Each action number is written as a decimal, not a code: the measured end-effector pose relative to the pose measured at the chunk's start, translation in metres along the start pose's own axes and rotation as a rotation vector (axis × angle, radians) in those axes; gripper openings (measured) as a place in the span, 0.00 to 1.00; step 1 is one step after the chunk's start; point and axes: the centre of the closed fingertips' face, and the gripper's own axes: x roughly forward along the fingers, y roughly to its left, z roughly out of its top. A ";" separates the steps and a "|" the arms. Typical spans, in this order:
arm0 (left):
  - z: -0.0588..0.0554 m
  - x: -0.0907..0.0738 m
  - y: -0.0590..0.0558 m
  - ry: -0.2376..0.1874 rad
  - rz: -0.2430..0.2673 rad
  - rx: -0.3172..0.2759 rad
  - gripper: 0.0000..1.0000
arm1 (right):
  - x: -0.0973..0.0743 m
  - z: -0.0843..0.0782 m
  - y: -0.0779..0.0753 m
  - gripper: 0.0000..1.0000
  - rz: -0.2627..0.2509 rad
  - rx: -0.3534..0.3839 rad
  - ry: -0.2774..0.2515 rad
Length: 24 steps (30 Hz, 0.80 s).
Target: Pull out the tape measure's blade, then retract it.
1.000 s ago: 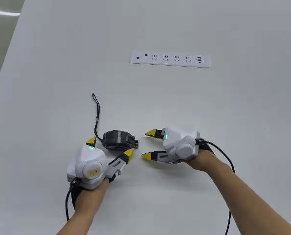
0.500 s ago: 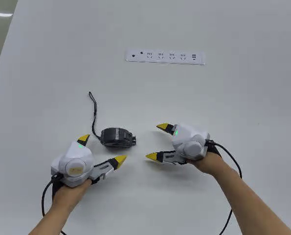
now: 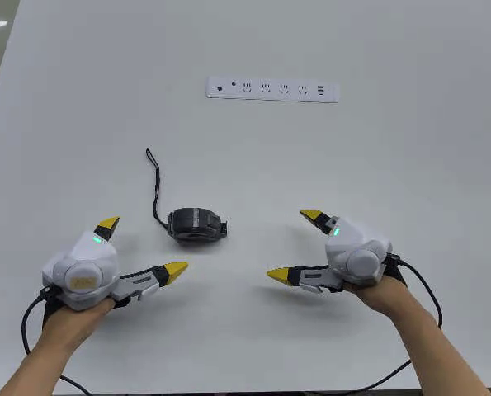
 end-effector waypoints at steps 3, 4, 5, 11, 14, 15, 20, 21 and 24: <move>-0.002 -0.008 0.003 0.002 -0.006 0.007 0.92 | -0.011 -0.005 0.001 0.82 -0.019 0.018 0.001; -0.002 -0.010 0.003 0.002 -0.006 0.006 0.93 | -0.014 -0.007 0.001 0.83 -0.024 0.021 0.005; -0.002 -0.012 0.004 0.003 -0.007 0.005 0.93 | -0.017 -0.008 0.001 0.83 -0.030 0.021 0.007; -0.008 -0.027 0.003 0.006 -0.032 0.030 0.96 | -0.043 -0.016 0.000 0.87 -0.075 0.066 -0.001; -0.008 -0.033 0.003 0.001 -0.038 0.060 0.97 | -0.053 -0.016 0.002 0.88 -0.086 0.088 -0.011; -0.008 -0.034 0.003 0.001 -0.043 0.065 0.98 | -0.056 -0.017 0.002 0.90 -0.086 0.093 -0.015; -0.007 -0.043 0.001 -0.017 -0.084 0.095 0.99 | -0.070 -0.018 0.007 0.94 -0.080 0.107 -0.030; -0.007 -0.044 0.002 -0.022 -0.088 0.105 0.99 | -0.073 -0.018 0.007 0.95 -0.076 0.112 -0.035; -0.003 -0.049 0.002 -0.042 -0.106 0.120 0.99 | -0.080 -0.015 0.007 0.96 -0.073 0.112 -0.071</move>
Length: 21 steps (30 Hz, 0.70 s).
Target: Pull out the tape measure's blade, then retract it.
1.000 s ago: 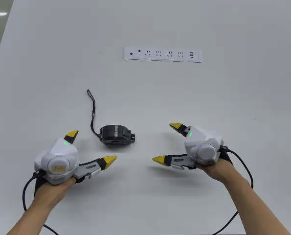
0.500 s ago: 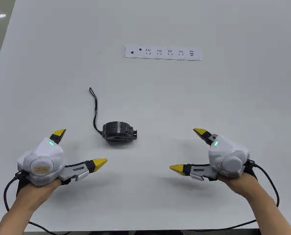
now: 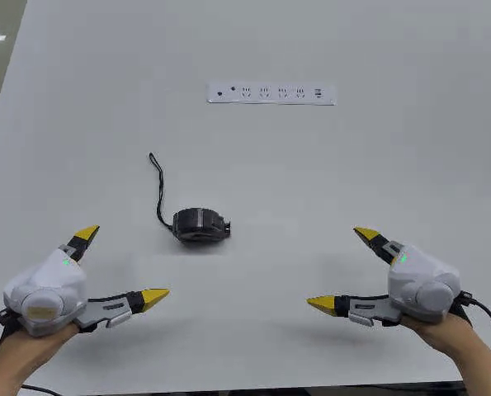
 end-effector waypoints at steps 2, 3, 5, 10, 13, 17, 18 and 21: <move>0.001 -0.002 0.001 -0.005 -0.005 0.014 0.99 | -0.004 0.001 -0.002 0.97 -0.007 -0.001 -0.010; 0.001 -0.003 0.002 -0.001 -0.006 0.018 0.99 | -0.006 0.002 -0.003 0.97 -0.008 0.000 -0.011; 0.000 -0.004 0.004 -0.002 -0.007 0.028 0.99 | -0.009 0.001 -0.003 0.97 -0.010 -0.011 -0.013; -0.001 -0.008 0.006 -0.006 -0.012 0.037 0.99 | -0.014 0.003 -0.005 0.98 -0.010 -0.009 -0.015; -0.001 -0.010 0.007 -0.004 -0.012 0.042 0.99 | -0.016 0.005 -0.006 0.99 -0.011 -0.011 -0.021; 0.000 -0.012 0.007 -0.007 -0.009 0.042 0.99 | -0.018 0.003 -0.008 0.99 -0.012 -0.008 -0.017; 0.000 -0.012 0.007 -0.008 -0.009 0.040 0.99 | -0.019 0.003 -0.008 0.99 -0.012 -0.008 -0.019; 0.001 -0.012 0.007 -0.006 -0.004 0.039 0.99 | -0.020 0.004 -0.008 0.99 -0.014 -0.007 -0.017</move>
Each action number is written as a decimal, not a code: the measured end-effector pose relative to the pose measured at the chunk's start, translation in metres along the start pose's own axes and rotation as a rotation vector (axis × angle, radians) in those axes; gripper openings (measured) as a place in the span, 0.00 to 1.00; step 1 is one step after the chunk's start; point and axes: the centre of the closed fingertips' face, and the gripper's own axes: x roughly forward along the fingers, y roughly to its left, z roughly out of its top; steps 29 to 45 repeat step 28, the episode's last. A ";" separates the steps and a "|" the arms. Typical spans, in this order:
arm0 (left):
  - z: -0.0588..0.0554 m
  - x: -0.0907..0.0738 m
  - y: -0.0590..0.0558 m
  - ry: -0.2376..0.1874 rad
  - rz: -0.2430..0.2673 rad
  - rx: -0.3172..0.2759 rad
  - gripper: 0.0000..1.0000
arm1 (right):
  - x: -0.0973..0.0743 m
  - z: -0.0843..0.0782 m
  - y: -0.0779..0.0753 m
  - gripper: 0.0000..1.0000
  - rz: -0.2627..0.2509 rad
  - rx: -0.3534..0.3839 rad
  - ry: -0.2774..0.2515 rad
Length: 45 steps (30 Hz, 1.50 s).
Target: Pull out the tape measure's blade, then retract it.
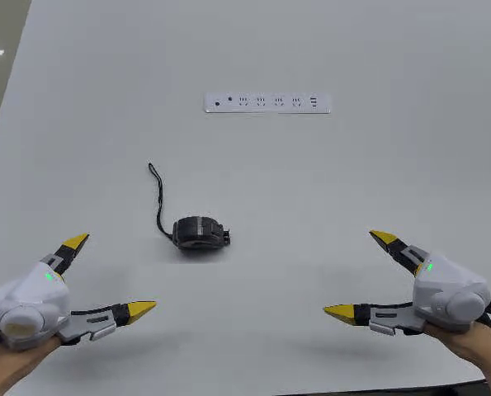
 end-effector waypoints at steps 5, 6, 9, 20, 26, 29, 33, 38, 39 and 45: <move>0.002 0.001 -0.001 0.000 0.006 -0.007 0.99 | 0.000 0.000 -0.002 0.98 -0.004 0.003 -0.001; 0.002 0.001 -0.002 0.001 0.007 -0.007 0.99 | -0.001 0.000 -0.001 0.98 -0.005 0.004 0.000; 0.004 0.002 -0.003 0.001 0.009 -0.007 0.99 | 0.000 -0.001 -0.001 0.98 -0.006 0.010 0.000; 0.004 0.004 -0.007 0.002 0.004 -0.018 0.99 | 0.008 -0.004 0.002 0.98 -0.004 0.017 0.008; 0.008 0.005 -0.012 -0.006 -0.001 -0.023 0.99 | 0.013 -0.002 0.001 0.98 -0.001 0.012 0.007; 0.009 0.005 -0.012 -0.005 0.003 -0.021 0.99 | 0.014 -0.001 0.000 0.98 -0.003 0.010 0.007; 0.009 0.005 -0.012 -0.005 0.003 -0.021 0.99 | 0.014 -0.001 0.000 0.98 -0.003 0.010 0.007; 0.009 0.005 -0.012 -0.005 0.003 -0.021 0.99 | 0.014 -0.001 0.000 0.98 -0.003 0.010 0.007; 0.009 0.005 -0.012 -0.005 0.003 -0.021 0.99 | 0.014 -0.001 0.000 0.98 -0.003 0.010 0.007; 0.009 0.005 -0.012 -0.005 0.003 -0.021 0.99 | 0.014 -0.001 0.000 0.98 -0.003 0.010 0.007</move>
